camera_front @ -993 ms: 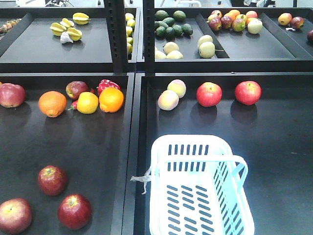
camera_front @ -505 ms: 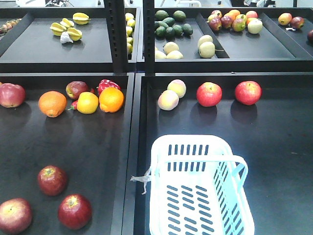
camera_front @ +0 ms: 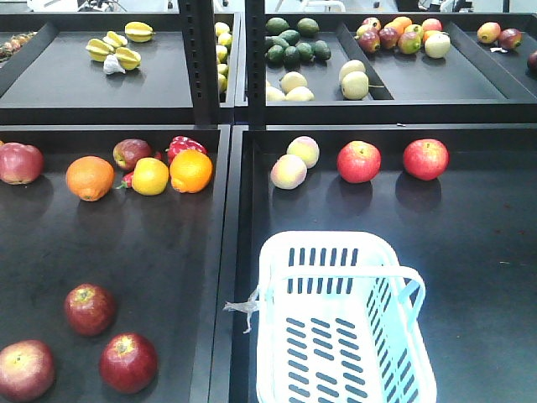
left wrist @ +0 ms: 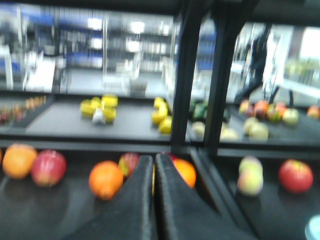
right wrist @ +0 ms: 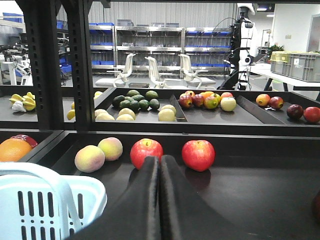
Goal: Pick three apples into basket with both arms
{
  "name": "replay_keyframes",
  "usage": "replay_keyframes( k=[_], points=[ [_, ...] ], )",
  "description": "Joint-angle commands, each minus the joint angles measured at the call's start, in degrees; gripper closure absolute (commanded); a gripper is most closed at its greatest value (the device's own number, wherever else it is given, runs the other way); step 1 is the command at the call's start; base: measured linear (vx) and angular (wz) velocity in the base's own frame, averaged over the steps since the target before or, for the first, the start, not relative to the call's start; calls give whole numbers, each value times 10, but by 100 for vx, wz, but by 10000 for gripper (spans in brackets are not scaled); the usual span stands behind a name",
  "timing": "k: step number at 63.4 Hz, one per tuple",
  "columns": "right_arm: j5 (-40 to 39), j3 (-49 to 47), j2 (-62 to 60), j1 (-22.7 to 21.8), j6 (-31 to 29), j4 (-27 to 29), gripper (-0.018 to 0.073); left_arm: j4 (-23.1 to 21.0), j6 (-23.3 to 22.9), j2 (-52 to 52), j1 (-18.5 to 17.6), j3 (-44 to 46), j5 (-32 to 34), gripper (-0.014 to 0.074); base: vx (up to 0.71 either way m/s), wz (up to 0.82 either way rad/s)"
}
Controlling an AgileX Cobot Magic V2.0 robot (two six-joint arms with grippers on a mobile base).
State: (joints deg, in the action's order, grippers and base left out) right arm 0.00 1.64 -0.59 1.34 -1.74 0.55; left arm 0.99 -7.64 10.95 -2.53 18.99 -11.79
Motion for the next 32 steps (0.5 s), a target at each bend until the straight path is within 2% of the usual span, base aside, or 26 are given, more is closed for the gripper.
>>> replay_keyframes(
  k=[1, 5, 8, 16, 32],
  points=[
    [-41, 8, -6, 1, -3, -6, 568, -5, -1, 82, -2, 90, -59, 603, 0, 0],
    [-41, 8, -6, 1, -3, -6, 568, -5, 14, 129, -2, 143, -116, 603, 0, 0],
    [-41, 8, -6, 1, -3, -6, 568, -5, 43, 161, -2, 178, -148, 603, 0, 0],
    [-41, 8, -6, 1, -3, -6, 568, -17, 109, 225, -2, 245, -185, 603, 0, 0],
    [-41, 8, -6, 1, -3, -6, 568, -73, 116, 257, -3, 274, -198, 603, 0, 0]
  ],
)
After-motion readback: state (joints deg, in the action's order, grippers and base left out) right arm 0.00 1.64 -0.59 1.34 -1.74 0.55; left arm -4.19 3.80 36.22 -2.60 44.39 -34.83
